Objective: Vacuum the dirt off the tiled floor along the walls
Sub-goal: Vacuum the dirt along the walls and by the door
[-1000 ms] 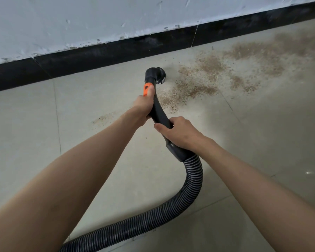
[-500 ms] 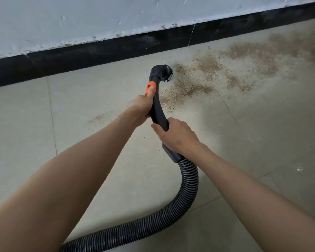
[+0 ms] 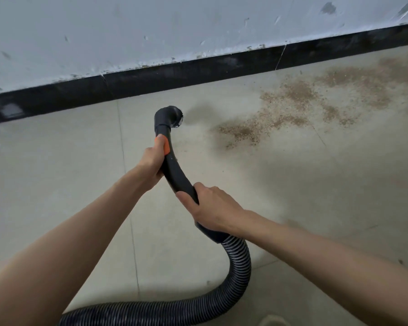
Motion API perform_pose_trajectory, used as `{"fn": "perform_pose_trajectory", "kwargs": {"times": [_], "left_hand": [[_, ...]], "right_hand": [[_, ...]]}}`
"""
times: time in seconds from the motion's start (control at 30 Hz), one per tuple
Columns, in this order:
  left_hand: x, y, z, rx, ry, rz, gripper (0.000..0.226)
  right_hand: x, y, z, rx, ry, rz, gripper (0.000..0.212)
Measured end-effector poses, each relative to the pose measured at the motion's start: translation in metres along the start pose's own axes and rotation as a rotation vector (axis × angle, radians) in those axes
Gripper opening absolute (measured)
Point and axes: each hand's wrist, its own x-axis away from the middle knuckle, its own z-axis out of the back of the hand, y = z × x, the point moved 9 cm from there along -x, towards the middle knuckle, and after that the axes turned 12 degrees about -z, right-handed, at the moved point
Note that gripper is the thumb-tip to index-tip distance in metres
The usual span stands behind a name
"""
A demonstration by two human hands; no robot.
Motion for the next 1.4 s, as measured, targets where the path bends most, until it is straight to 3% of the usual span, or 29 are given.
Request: {"fn": "perform_pose_trajectory", "kwargs": {"times": [0.2, 0.3, 0.5, 0.9, 1.4], "left_hand": [[0.033, -0.021, 0.055, 0.065, 0.131, 0.03, 0.028], [0.046, -0.038, 0.064, 0.092, 0.144, 0.042, 0.029], [0.068, -0.072, 0.067, 0.116, 0.136, 0.123, 0.037], [0.044, -0.051, 0.03, 0.055, 0.078, 0.086, 0.038], [0.015, -0.036, -0.074, 0.028, -0.095, 0.071, 0.044]], "right_hand": [[0.01, -0.037, -0.03, -0.027, -0.156, 0.071, 0.04], [0.013, -0.048, -0.042, -0.097, -0.239, 0.069, 0.039], [0.029, -0.042, -0.068, -0.013, -0.301, 0.049, 0.043], [0.016, -0.021, -0.039, -0.096, -0.176, -0.023, 0.037], [-0.005, 0.053, 0.012, -0.095, -0.021, -0.161, 0.038]]}}
